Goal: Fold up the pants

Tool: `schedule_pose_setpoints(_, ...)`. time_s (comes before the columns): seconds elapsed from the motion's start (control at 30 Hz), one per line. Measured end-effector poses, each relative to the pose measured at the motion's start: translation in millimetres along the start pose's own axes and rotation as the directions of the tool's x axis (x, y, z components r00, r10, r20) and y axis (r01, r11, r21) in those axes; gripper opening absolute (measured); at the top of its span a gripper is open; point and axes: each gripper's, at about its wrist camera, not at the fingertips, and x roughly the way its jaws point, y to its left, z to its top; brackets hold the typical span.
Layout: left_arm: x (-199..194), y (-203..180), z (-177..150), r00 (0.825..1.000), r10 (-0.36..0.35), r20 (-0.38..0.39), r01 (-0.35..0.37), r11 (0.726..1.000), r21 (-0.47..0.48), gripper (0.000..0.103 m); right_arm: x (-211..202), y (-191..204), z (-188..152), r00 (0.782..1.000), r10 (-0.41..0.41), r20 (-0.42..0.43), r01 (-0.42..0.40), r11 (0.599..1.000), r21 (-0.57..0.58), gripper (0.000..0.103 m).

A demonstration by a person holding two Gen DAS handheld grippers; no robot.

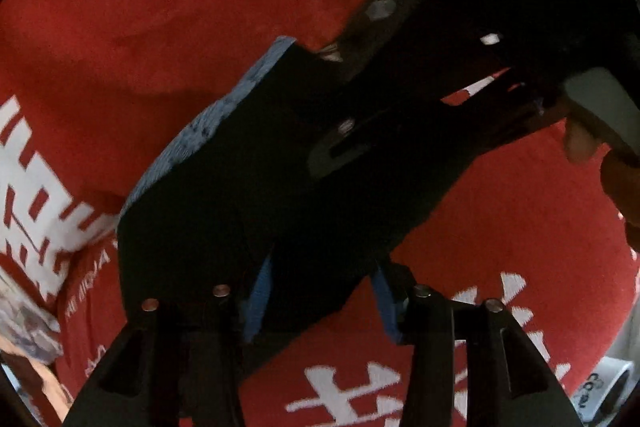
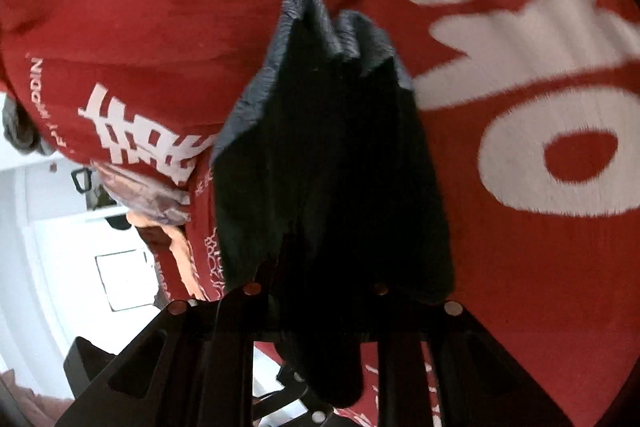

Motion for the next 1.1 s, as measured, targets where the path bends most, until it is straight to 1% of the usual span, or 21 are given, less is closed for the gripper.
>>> schedule_pose_setpoints(0.07, -10, 16, -7, 1.0, -0.01, -0.017, 0.01, 1.0, -0.024, 0.064, -3, 4, -2, 1.0, -0.014, -0.007, 0.014, 1.0, -0.009, 0.029)
schedule_pose_setpoints(0.1, -17, 26, -11, 1.0, -0.008, -0.015, 0.007, 0.999, -0.048, 0.073, -6, 7, -3, 0.999, -0.043, -0.013, 0.043, 0.999, -0.024, 0.03)
schedule_pose_setpoints(0.13, -24, 37, -14, 1.0, -0.012, -0.013, 0.012, 0.997, -0.071, 0.075, -8, 11, -4, 0.998, -0.067, -0.012, 0.067, 0.997, -0.039, 0.032)
schedule_pose_setpoints(0.17, -32, 49, -17, 1.0, -0.028, -0.011, 0.026, 0.995, -0.099, 0.075, -11, 10, -5, 0.998, -0.07, -0.007, 0.07, 0.996, -0.047, 0.032)
schedule_pose_setpoints(0.23, -42, 68, -24, 1.0, 0.014, -0.011, -0.016, 0.989, -0.146, 0.075, -12, 20, -9, 0.998, -0.062, 0.004, 0.062, 0.995, -0.075, 0.022)
schedule_pose_setpoints(0.33, -47, 95, -27, 0.999, 0.041, -0.023, -0.045, 0.976, -0.212, 0.075, 1, 32, -9, 0.995, -0.098, -0.004, 0.097, 0.987, -0.132, 0.022)
schedule_pose_setpoints(0.4, -42, 113, -29, 0.997, 0.047, -0.059, -0.061, 0.962, -0.265, 0.075, 15, 32, -7, 0.991, -0.129, -0.02, 0.125, 0.982, -0.139, 0.022)
schedule_pose_setpoints(0.47, -38, 129, -33, 0.995, 0.055, -0.082, -0.078, 0.947, -0.313, 0.075, 21, 30, -5, 0.982, -0.189, -0.015, 0.186, 0.973, -0.135, 0.031)
schedule_pose_setpoints(0.53, -33, 149, -39, 0.994, 0.045, -0.102, -0.081, 0.921, -0.381, 0.075, 11, 26, -7, 0.978, -0.206, -0.011, 0.204, 0.973, -0.107, 0.042)
schedule_pose_setpoints(0.57, -29, 160, -43, 0.993, 0.028, -0.117, -0.074, 0.907, -0.414, 0.075, 0, 26, -10, 0.974, -0.226, 0.008, 0.225, 0.969, -0.105, 0.044)
schedule_pose_setpoints(0.63, -15, 182, -56, 0.988, -0.015, -0.156, -0.062, 0.875, -0.481, 0.075, -22, 31, -15, 0.944, -0.322, 0.066, 0.328, 0.938, -0.11, 0.044)
schedule_pose_setpoints(0.7, -3, 187, -65, 0.979, -0.046, -0.2, -0.063, 0.859, -0.508, 0.075, -40, 34, -21, 0.922, -0.372, 0.11, 0.383, 0.918, -0.102, 0.043)
schedule_pose_setpoints(0.73, 9, 188, -73, 0.968, -0.062, -0.242, -0.074, 0.855, -0.513, 0.075, -48, 39, -24, 0.916, -0.378, 0.131, 0.393, 0.913, -0.108, 0.033)
schedule_pose_setpoints(0.77, 16, 186, -77, 0.96, -0.072, -0.27, -0.08, 0.856, -0.511, 0.075, -51, 46, -28, 0.919, -0.366, 0.145, 0.384, 0.915, -0.126, 0.026)
schedule_pose_setpoints(0.8, 24, 183, -82, 0.954, -0.082, -0.288, -0.079, 0.858, -0.508, 0.075, -53, 48, -31, 0.923, -0.355, 0.149, 0.376, 0.916, -0.142, 0.023)
schedule_pose_setpoints(0.87, 32, 177, -90, 0.949, -0.081, -0.304, -0.087, 0.86, -0.502, 0.076, -41, 63, -36, 0.919, -0.362, 0.153, 0.388, 0.899, -0.202, 0.023)
schedule_pose_setpoints(0.93, 28, 176, -90, 0.952, -0.065, -0.3, -0.099, 0.86, -0.501, 0.077, -14, 69, -38, 0.893, -0.43, 0.132, 0.45, 0.856, -0.254, 0.023)
schedule_pose_setpoints(0.97, 26, 177, -90, 0.951, -0.07, -0.3, -0.097, 0.857, -0.506, 0.077, -2, 66, -39, 0.871, -0.477, 0.121, 0.491, 0.828, -0.27, 0.023)
schedule_pose_setpoints(1.03, 19, 183, -91, 0.954, -0.078, -0.288, -0.089, 0.847, -0.524, 0.077, 21, 54, -43, 0.813, -0.57, 0.114, 0.575, 0.757, -0.311, 0.022)
schedule_pose_setpoints(1.07, 16, 186, -91, 0.956, -0.073, -0.283, -0.091, 0.845, -0.526, 0.077, 24, 50, -46, 0.805, -0.581, 0.121, 0.586, 0.746, -0.316, 0.023)
schedule_pose_setpoints(1.1, 14, 191, -92, 0.958, -0.066, -0.277, -0.095, 0.843, -0.53, 0.077, 21, 49, -49, 0.81, -0.569, 0.14, 0.582, 0.752, -0.31, 0.023)
